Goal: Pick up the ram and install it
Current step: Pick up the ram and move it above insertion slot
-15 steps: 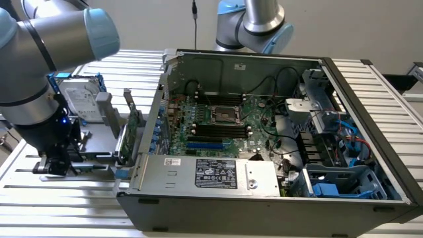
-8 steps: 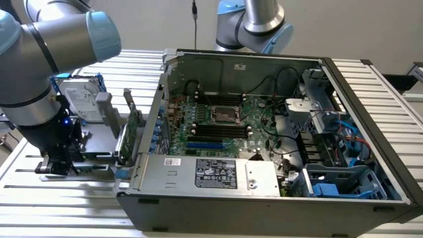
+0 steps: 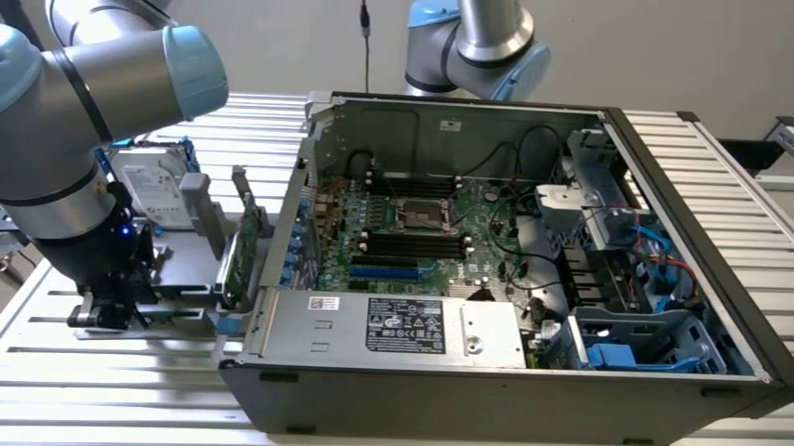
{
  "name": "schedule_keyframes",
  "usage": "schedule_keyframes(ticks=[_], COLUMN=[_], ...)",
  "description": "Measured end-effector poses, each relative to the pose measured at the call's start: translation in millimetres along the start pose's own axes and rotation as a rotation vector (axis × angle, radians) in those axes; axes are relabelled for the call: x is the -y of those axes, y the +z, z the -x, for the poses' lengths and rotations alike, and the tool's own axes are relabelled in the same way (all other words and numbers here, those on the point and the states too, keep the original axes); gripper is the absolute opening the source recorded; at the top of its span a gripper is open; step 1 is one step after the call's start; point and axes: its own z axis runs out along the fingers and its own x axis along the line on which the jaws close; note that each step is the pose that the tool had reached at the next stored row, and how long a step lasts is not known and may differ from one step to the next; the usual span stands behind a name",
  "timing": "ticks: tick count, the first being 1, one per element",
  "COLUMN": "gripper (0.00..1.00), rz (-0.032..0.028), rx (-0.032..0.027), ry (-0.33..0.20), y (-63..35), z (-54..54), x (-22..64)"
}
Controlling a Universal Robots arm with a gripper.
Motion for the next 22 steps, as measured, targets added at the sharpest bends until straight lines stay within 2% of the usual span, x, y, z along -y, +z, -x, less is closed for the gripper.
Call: schedule_keyframes(ticks=[10, 15, 17, 18, 22], gripper=[0.42, 0.42, 0.40, 0.33, 0.31], rz=[-0.0004, -0.0007, -0.0008, -0.0009, -0.0011], rx=[0.0005, 0.0053, 0.0075, 0.0087, 0.0144], ry=[-0.029, -0.029, -0.029, -0.029, -0.029], y=[0.0, 0.1, 0.1, 0.1, 0.1], z=[-1.2, -2.3, -2.6, -2.8, -3.3], x=[0.0, 0.4, 0.6, 0.7, 1.1])
